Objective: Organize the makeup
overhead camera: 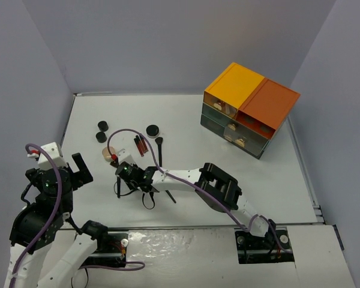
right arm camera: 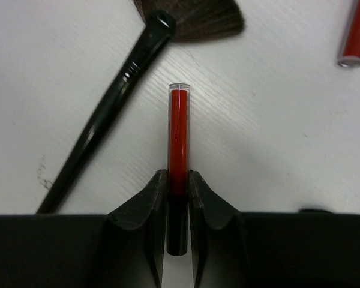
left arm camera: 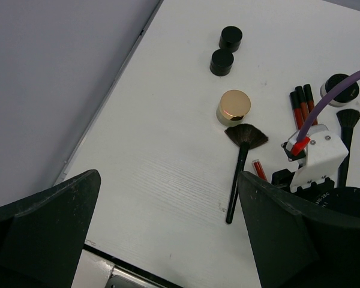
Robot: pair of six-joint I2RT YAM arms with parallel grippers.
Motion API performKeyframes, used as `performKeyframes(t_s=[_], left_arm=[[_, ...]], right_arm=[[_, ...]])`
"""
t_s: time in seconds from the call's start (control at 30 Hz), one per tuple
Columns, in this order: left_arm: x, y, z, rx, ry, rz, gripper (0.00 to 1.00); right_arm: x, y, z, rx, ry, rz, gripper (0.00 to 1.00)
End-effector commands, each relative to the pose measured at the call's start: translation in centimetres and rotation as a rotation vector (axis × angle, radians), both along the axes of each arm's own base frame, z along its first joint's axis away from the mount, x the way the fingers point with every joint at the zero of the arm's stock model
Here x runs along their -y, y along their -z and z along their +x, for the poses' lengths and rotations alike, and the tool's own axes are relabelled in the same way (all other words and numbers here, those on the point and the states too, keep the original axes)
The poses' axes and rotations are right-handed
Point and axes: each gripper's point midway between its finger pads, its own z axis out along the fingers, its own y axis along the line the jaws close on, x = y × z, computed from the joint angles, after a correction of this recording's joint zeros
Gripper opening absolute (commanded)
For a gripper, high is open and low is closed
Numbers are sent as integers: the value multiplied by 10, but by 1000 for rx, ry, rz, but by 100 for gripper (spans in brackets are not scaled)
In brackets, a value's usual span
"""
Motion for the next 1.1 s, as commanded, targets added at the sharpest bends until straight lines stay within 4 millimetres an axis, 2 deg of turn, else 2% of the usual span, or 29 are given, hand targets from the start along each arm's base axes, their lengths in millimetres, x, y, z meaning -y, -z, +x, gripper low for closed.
performKeyframes(t_s=[0.0,0.07,0.17,0.2,0.27,0.33,0.4,0.43,0.47,0.53,0.6,0.7,0.77,0.9,1.07], left_arm=[[11,-10,21,33,18,-28,97],[16,-8,29,28,30,-32,97],[22,-4,38,25,49,-39,97],[26,0,44,15,61,-42,97],[33,4,51,9,83,-53,97],[41,15,61,-15,110,-59,97],[49,28,68,-45,140,-66,97],[52,31,71,-51,148,-68,97],[53,36,73,-62,151,-64,97],[55,42,77,-75,157,-60,97],[57,49,80,-86,168,-54,97],[60,55,85,-90,187,-43,97],[60,57,87,-92,196,-29,97],[62,62,93,-95,203,-16,97],[62,67,95,-108,211,-5,97]], right_arm=[[18,-81,19,97,57,84,0],[29,-134,24,145,60,151,0],[54,-194,35,215,70,204,0],[74,-215,40,246,72,192,0],[104,-241,51,271,95,191,0],[157,-270,66,315,123,147,0],[202,-281,79,357,173,75,0],[229,-287,83,386,207,26,0],[247,-296,83,412,214,-2,0],[284,-296,89,416,252,-40,0],[341,-296,104,410,367,-72,0],[388,-295,106,397,452,-99,0],[412,-283,107,366,495,-117,0],[443,-263,112,315,576,-141,0],[467,-246,117,284,649,-201,0]])
